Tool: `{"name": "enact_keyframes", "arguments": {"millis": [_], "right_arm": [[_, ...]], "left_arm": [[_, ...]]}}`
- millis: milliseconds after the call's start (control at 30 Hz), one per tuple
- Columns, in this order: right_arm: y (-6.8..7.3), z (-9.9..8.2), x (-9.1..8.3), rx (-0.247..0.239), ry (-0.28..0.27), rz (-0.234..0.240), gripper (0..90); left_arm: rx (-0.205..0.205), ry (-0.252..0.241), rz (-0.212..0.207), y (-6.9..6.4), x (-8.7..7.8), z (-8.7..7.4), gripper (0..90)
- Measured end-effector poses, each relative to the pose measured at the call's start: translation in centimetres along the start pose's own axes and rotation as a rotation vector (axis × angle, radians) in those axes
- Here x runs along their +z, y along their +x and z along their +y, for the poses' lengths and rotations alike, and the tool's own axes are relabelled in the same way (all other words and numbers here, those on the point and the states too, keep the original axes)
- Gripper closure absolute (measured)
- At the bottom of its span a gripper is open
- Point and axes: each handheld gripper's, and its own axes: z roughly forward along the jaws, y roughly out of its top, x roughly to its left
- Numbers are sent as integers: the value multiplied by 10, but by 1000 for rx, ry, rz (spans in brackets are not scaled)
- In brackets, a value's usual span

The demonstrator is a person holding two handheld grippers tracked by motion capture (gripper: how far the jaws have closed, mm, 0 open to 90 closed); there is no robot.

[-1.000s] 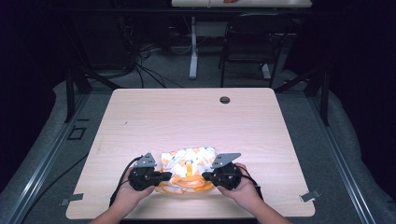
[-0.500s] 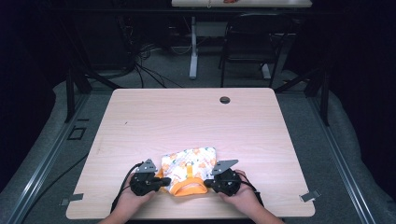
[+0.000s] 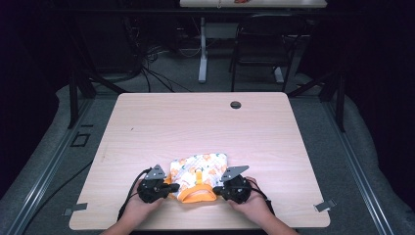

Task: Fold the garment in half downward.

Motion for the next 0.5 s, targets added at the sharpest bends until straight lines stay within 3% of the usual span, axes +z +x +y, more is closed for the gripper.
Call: {"name": "enact_keyframes", "arguments": {"millis": [333,500], "right_arm": [[-13,7,7,46,14,25,897],[-18,11,10,57,18,9,897]], "left_arm": [[-14,-12,22,15,8,8,900],[-23,-18,33,21,11,12,900]]}}
